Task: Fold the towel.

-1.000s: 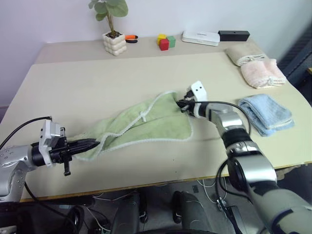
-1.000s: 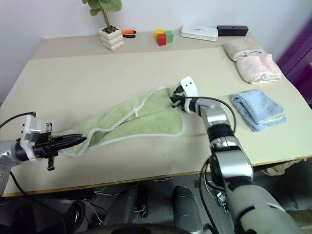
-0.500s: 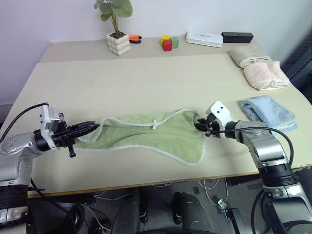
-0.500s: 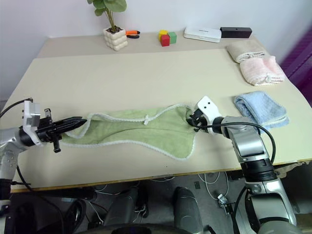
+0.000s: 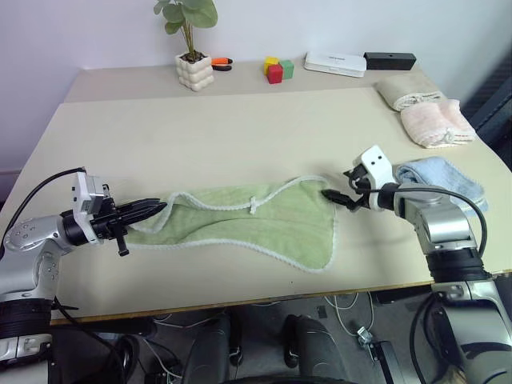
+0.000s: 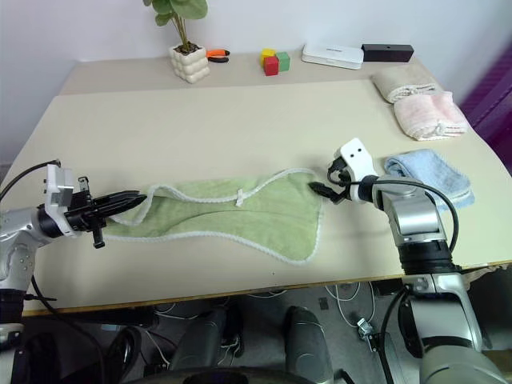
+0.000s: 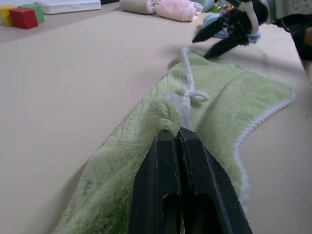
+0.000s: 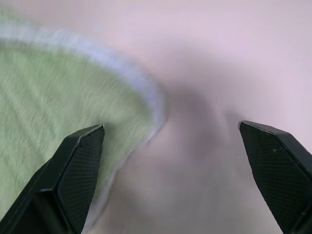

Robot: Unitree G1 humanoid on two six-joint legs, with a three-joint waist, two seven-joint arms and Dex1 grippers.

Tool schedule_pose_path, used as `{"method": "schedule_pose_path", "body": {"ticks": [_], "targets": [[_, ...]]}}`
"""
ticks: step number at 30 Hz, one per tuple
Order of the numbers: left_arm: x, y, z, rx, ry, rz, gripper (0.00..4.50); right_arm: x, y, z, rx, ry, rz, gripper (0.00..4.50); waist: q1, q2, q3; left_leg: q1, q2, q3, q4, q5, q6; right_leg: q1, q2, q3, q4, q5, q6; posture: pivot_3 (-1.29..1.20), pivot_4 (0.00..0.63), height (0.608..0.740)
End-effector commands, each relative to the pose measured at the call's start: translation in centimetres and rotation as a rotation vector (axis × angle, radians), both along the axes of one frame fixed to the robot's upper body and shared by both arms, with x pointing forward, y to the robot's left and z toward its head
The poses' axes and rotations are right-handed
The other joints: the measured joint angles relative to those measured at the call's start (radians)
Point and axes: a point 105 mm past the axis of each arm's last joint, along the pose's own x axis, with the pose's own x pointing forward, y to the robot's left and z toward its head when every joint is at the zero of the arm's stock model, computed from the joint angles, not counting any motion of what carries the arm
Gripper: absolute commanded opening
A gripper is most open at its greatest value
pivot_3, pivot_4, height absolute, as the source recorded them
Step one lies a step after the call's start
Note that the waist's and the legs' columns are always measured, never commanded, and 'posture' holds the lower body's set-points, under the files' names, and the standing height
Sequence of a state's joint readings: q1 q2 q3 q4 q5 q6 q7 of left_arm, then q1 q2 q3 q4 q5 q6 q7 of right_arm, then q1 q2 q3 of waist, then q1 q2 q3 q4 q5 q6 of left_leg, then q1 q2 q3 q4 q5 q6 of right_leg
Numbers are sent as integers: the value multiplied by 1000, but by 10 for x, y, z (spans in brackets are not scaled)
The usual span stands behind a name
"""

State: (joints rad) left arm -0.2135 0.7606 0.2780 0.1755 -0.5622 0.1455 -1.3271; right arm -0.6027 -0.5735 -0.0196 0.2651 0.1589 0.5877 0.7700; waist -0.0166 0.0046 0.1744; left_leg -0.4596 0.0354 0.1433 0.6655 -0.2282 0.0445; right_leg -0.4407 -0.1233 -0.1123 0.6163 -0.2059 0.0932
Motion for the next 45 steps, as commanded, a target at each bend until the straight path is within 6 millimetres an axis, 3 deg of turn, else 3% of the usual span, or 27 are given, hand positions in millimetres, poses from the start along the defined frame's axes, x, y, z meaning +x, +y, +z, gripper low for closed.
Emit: {"method": "schedule_pose_path", "body": {"ticks": [1, 8, 9, 11, 18, 22, 25, 28, 32, 36, 37, 41, 43, 45], "targets": [[1, -5, 9, 10, -45, -18, 0, 12, 2, 8, 33, -29, -31, 4472, 0, 0, 0, 0, 0, 0, 0, 0, 0, 0, 0, 0, 0, 0, 0, 0, 150, 740], [2, -6, 8, 18, -49, -15, 0, 14, 19, -10, 21, 34, 17, 4472, -1, 0, 0, 0, 0, 0, 0, 0, 0, 0, 0, 0, 0, 0, 0, 0, 150, 740], [2, -6, 8, 18, -50, -14, 0, 13, 20, -12, 22, 48, 25, 4239, -2, 0, 0, 0, 0, 0, 0, 0, 0, 0, 0, 0, 0, 0, 0, 0, 150, 740], [2, -5, 8, 17, -49, -3, 0, 10, 22, -18, 8, 70, 40, 3650, -3, 0, 0, 0, 0, 0, 0, 0, 0, 0, 0, 0, 1, 0, 0, 0, 150, 740], [10, 0, 13, -7, -65, 70, 0, 3, 31, -14, 29, 76, 115, 65, -1, 0, 0, 0, 0, 0, 0, 0, 0, 0, 0, 0, 1, 0, 0, 0, 150, 740], [21, 6, 13, -22, -55, 143, 0, 4, 30, -7, 62, 58, 112, 65, 1, 0, 0, 0, 0, 0, 0, 0, 0, 0, 0, 0, 1, 0, 0, 0, 150, 740], [33, 11, 23, -78, -88, 197, 0, 19, 18, 9, 71, -30, 15, 65, 2, 0, 0, 0, 0, 0, 0, 0, 0, 0, 0, 0, 1, 0, 0, 0, 150, 740], [57, 20, 28, -69, -148, 297, 0, 38, 8, 33, 110, -147, -92, 65, 2, 0, 0, 0, -1, 0, 1, 0, 0, 0, 1, 0, 1, 0, 0, 0, 150, 740], [100, 32, 50, -60, -280, 484, 0, 60, 7, 65, 141, -291, -170, 65, 3, 0, 1, 0, -3, 1, 1, 1, 0, 1, 1, 0, 1, 0, 0, 0, 150, 740], [137, 31, 97, -66, -407, 640, 0, 82, 16, 117, 89, -495, -228, 65, 0, -1, 2, -1, -3, 4, 1, 1, 0, 1, 2, 0, 0, 0, 1, 0, 150, 740], [141, 32, 104, -62, -426, 662, 0, 84, 17, 127, 83, -535, -237, 65, -2, -1, 2, -1, -3, 5, 1, 1, 0, 1, 2, 0, 0, 0, 1, 0, 150, 740], [139, 14, 181, -38, -671, 622, 0, 78, 31, 209, 150, -808, -221, 65, -9, -1, 3, -2, -3, 7, -2, 1, 0, -1, 3, 0, 1, 0, 1, 0, 150, 740], [132, 7, 200, -28, -743, 556, 0, 70, 32, 224, 170, -884, -182, 65, -14, -1, 3, -2, -3, 8, -3, 1, 0, -1, 3, 0, 0, 0, 2, 0, 150, 740], [128, -1, 195, 19, -747, 461, 0, 66, 30, 221, 175, -898, -146, 65, -19, -1, 2, -1, -3, 9, -4, 1, 0, 0, 3, 0, -2, -1, 2, 0, 150, 740]]}}
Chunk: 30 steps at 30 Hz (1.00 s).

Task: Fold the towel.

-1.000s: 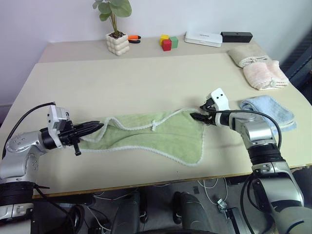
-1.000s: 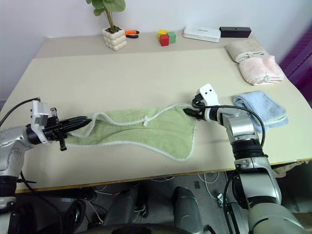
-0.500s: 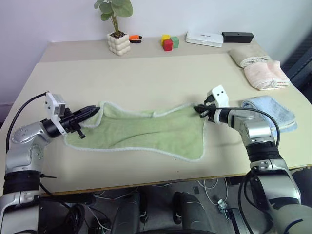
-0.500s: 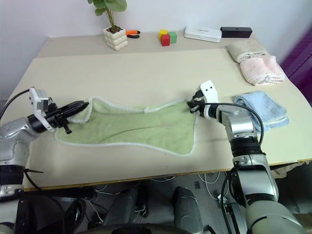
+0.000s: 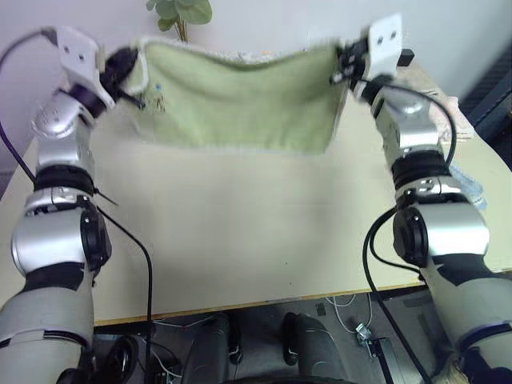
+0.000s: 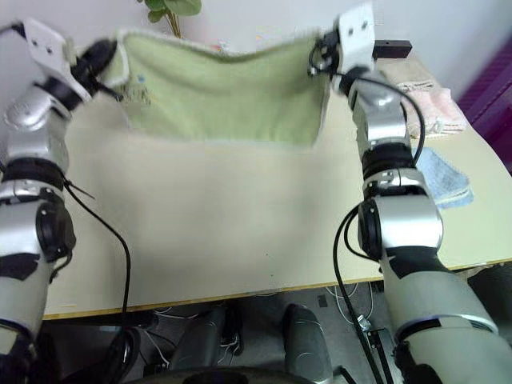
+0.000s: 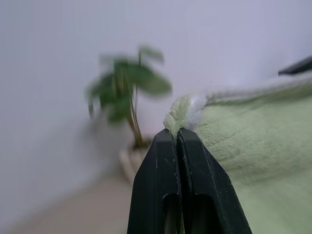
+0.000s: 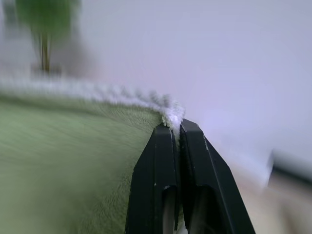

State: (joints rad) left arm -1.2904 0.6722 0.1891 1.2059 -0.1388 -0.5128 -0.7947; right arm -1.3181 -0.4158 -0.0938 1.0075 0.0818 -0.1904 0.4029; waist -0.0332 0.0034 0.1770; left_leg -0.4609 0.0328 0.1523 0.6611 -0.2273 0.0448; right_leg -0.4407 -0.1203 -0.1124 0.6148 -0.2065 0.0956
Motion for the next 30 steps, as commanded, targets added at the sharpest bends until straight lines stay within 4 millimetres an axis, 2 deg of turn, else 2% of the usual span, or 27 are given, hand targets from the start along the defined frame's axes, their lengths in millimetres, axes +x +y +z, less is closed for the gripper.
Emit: {"method": "schedule_pose_path", "body": {"ticks": [1, 5, 9, 11, 14, 16, 19, 21, 24, 28, 30], "targets": [[-13, -5, -7, 141, -17, -98, 0, -13, -9, 2, 0, -67, 69, 65, -5, 0, 0, 0, 0, 1, 0, 0, 0, 0, 0, 0, 0, 0, 0, 0, 150, 740], [-27, -4, -53, 195, 100, -273, 0, -29, -10, -48, -80, 8, 162, 65, -11, 0, 0, 10, 0, 1, 0, -1, 1, 9, 0, 0, 0, 0, 0, 0, 150, 740], [-50, 4, -120, 334, 269, -390, 0, -60, -16, -122, -243, 165, 265, 65, -11, 1, 0, 8, 1, 1, 2, -1, 1, 7, 0, 1, 2, 0, 0, 0, 150, 740], [-60, 8, -142, 359, 325, -423, 0, -76, -23, -146, -308, 233, 299, 65, -10, 1, 0, 8, 2, 1, 2, -1, 1, 7, 0, 1, 2, 0, 0, 0, 150, 740], [-73, 13, -158, 410, 385, -472, 0, -99, -33, -157, -354, 288, 358, 65, -8, 0, 1, 8, 3, 1, 4, -1, 2, 6, -1, 1, 1, 0, 0, 0, 150, 740], [-80, 20, -163, 423, 411, -476, 0, -114, -46, -154, -349, 329, 389, 65, -6, 0, 0, 7, 4, -3, 5, -2, 3, 6, -3, 1, 2, 0, 0, 0, 150, 740], [-89, 27, -168, 438, 442, -483, 0, -130, -53, -145, -310, 375, 433, 65, -6, 0, 0, 8, 4, -3, 6, -6, 8, 6, -4, 1, 2, 0, -1, 0, 150, 740], [-96, 29, -173, 427, 488, -504, 0, -140, -57, -147, -310, 428, 461, 65, -6, 0, 0, 8, 4, -4, 6, -6, 9, 6, -4, 1, 2, 0, -1, 0, 150, 740], [-105, 29, -174, 424, 510, -534, 0, -150, -59, -151, -312, 484, 480, 65, -2, 0, 0, 9, 4, -4, 6, -6, 9, 7, -5, 1, 2, 0, -1, 0, 150, 740], [-127, 31, -179, 380, 599, -591, 0, -167, -68, -164, -313, 573, 497, 65, -2, 0, 0, 8, 3, -4, 5, -7, 9, 6, -6, 1, 2, 0, -1, 0, 150, 740], [-126, 23, -172, 328, 542, -607, 0, -158, -73, -161, -280, 544, 448, 65, 8, 0, 0, 8, 3, -4, 6, -7, 10, 6, -7, 1, 2, 0, -2, 0, 150, 740]]}}
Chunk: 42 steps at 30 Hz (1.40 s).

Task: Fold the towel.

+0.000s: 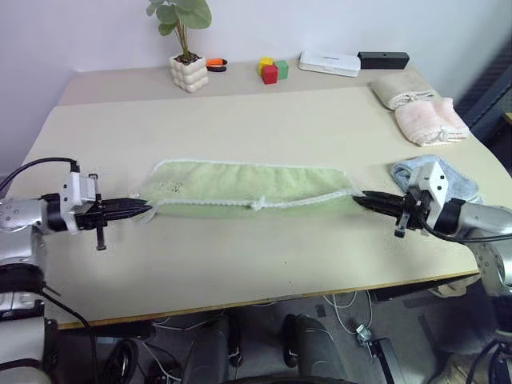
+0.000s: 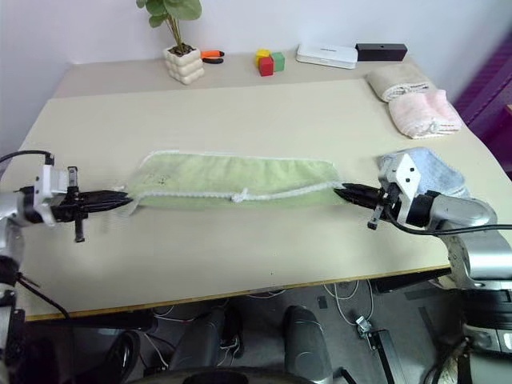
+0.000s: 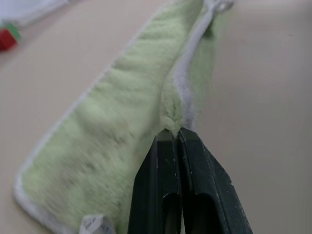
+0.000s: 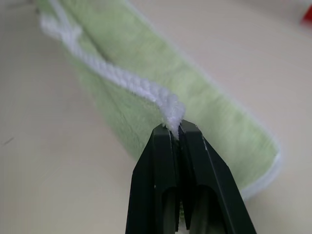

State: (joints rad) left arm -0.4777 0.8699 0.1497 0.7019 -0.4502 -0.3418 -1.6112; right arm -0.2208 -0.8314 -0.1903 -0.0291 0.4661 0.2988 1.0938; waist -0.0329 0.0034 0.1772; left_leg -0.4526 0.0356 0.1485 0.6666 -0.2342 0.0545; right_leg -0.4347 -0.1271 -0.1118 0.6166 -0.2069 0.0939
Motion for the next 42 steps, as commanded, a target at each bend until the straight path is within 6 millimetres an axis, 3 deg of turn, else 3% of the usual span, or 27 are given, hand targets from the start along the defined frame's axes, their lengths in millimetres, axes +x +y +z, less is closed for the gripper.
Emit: {"method": "schedule_pose_path", "body": {"ticks": [1, 5, 9, 17, 26, 29, 42], "targets": [[0, -13, 25, -121, -74, -23, 0, 9, -8, 22, 26, -102, -66, 65, 15, 0, 0, 0, 0, 0, 0, -1, -2, 0, -1, 0, 0, -1, -2, 0, 150, 740], [8, -17, 31, -165, -88, 8, 0, 23, -9, 26, 25, -139, -110, 65, 23, 0, 0, 2, -2, 0, 1, -2, -2, -1, -2, 0, -2, -1, -3, 0, 150, 740], [37, -16, 35, -243, -104, 99, 0, 47, -8, 26, 19, -175, -150, 65, 23, 0, 0, 2, -3, 0, 1, 0, 0, 3, -2, -1, -1, -1, -2, 0, 150, 740], [73, -23, 41, -290, -85, 189, 0, 72, 3, 12, 22, -183, -173, 65, 18, -1, 0, 2, -3, 4, 1, 2, -2, 3, -1, -1, 0, 1, 2, 0, 150, 740], [90, -33, 26, -316, 2, 260, 0, 82, -5, 6, 9, -208, -241, 65, 17, -1, 0, 3, -3, 4, 1, 2, -2, 4, -1, -1, 0, 1, 2, 0, 150, 740], [92, -34, 15, -294, 35, 287, 0, 86, -2, 7, 16, -215, -246, 65, 14, -1, 0, 3, -2, 4, 1, 2, -2, 4, -1, -1, 0, 1, 2, 0, 150, 740], [105, -41, 2, -286, 84, 382, 0, 85, 4, -10, -11, -174, -234, 65, 15, -1, 0, 3, -2, 3, 1, 2, -2, 4, -1, -1, 0, 1, 2, 0, 150, 740]]}}
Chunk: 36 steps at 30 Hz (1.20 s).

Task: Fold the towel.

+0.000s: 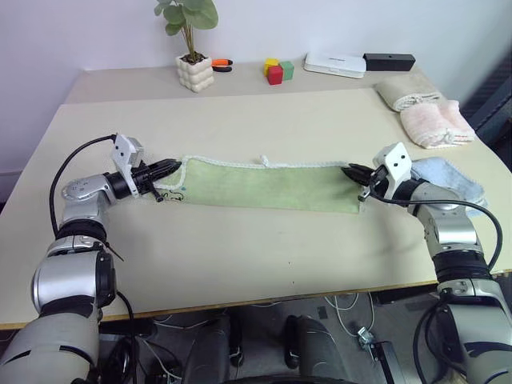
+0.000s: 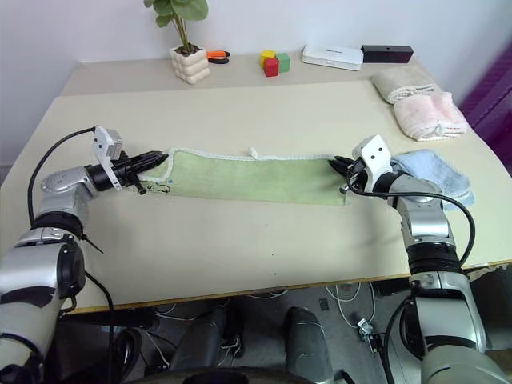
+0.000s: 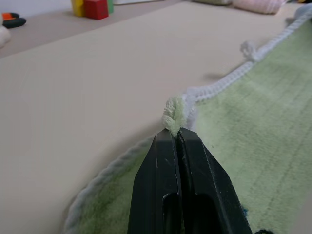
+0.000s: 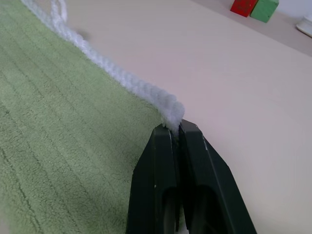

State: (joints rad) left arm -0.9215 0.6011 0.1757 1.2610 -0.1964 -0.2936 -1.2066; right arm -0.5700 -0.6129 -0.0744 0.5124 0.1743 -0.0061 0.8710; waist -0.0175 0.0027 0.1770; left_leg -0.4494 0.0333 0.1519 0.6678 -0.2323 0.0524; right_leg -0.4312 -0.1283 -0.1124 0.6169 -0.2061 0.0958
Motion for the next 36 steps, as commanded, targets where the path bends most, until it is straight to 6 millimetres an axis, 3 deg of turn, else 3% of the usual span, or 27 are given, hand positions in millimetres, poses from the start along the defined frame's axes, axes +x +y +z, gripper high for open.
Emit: {"method": "schedule_pose_path", "body": {"ticks": [1, 4, 10, 13, 16, 19, 22, 25, 29, 32, 36], "targets": [[6, -1, 8, 3, -10, 22, 274, 0, 3, 7, -1, -26, 16, 310, 0, 0, 0, 0, 0, 0, 0, 0, 0, 0, 0, 0, 0, 0, 0, 0, 150, 740], [8, -2, 11, -1, -33, 39, 1301, 1, 3, 6, 0, -25, 7, 1367, 1, 0, 0, 0, 0, 0, 0, 0, 0, 0, 0, 0, 0, 0, 0, 0, 150, 740], [17, 14, 29, -5, -114, 174, 4290, 6, -3, 14, -8, -68, -43, 4371, 1, 0, 0, 0, 0, 0, 0, 0, 0, 0, 0, 0, 0, 0, 0, 0, 150, 740], [18, 23, 33, -43, -100, 218, 4218, 9, -6, 18, -1, -79, -71, 4492, -2, 0, 0, 0, 0, 0, 0, 0, 0, 0, 0, 0, 0, 0, 0, 0, 150, 740], [19, 31, 39, -82, -109, 257, 3066, 13, -14, 22, 12, -102, -132, 4500, -1, 0, 0, 0, 0, 0, 0, 0, 0, 0, 0, 0, 0, 0, 0, 0, 150, 740], [19, 44, 52, -127, -144, 315, 1556, 16, -21, 38, 48, -167, -191, 3245, -1, 0, 0, 0, 0, 0, 0, 0, 0, 0, 0, 0, 0, 0, 0, 0, 150, 740], [18, 43, 74, -205, -216, 288, 12, 15, -13, 58, 132, -232, -199, 1598, -1, 0, 0, 0, 0, 0, 0, 0, 0, 0, 0, 0, 0, 0, 0, 0, 150, 740], [18, 38, 99, -306, -291, 254, 0, 10, 5, 71, 210, -275, -183, 71, 0, 0, 0, 0, 0, 0, 0, 0, 0, 0, 0, 0, 0, 0, 0, 0, 150, 740], [17, 17, 115, -354, -344, 179, 0, 7, 34, 75, 341, -274, -183, 71, 2, 0, 0, 0, 0, 0, 0, 0, 0, 1, 0, 0, 0, 0, 0, 0, 150, 740], [17, -28, 120, -486, -323, 100, 0, 2, 79, 50, 410, -184, -151, 71, 3, 0, 0, 0, 0, -1, 0, 0, 0, 1, 0, 0, 0, 0, 0, 0, 150, 740], [10, -80, 104, -664, -202, 49, 0, 7, 87, 30, 510, -111, -251, 71, 4, 0, 0, 1, -1, -2, 1, 0, 0, 3, 1, 1, 0, 1, 2, 0, 150, 740]]}}
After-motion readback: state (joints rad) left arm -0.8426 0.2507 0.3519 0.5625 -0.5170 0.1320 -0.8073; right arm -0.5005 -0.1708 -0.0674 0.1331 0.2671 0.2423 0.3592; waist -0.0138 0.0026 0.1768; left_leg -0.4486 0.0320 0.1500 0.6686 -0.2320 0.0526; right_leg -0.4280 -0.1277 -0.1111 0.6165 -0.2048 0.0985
